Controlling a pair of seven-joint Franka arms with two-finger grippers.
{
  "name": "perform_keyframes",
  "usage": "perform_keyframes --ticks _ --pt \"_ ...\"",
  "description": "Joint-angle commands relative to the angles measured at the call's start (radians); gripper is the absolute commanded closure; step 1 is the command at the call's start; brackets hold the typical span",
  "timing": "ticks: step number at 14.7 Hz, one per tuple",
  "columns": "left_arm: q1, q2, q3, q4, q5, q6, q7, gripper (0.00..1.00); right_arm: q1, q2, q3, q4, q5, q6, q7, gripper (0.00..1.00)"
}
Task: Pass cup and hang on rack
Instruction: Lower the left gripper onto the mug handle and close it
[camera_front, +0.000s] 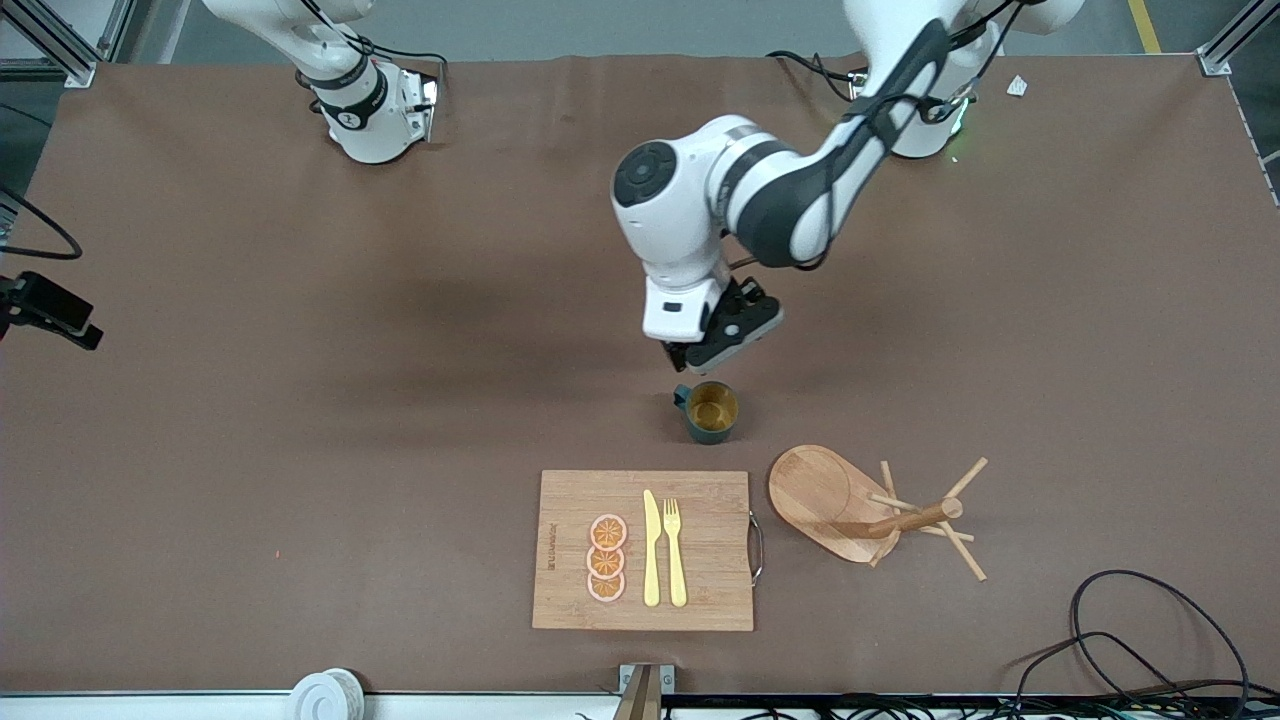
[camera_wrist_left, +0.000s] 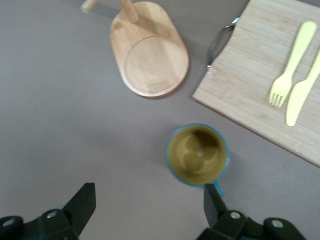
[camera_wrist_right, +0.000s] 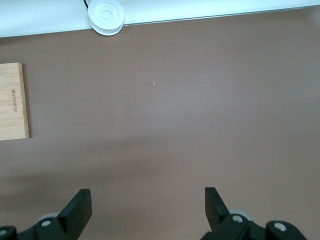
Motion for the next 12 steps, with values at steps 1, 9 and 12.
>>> perform_keyframes --ticks 1,9,12 --pt "-0.059 0.084 0.007 0.034 0.130 0.044 -0.087 0.07 -0.023 -0.013 0.017 -0.022 0.020 0.000 -0.025 0.00" --pt "-0.159 0.269 0.026 0.100 0.357 0.050 -0.439 0.14 -0.023 -0.013 0.019 -0.020 0.018 -0.006 -0.016 0.00" --pt "-0.170 0.307 0.026 0.102 0.455 0.052 -0.599 0.16 -0.023 -0.013 0.017 -0.020 0.017 -0.006 -0.016 0.00"
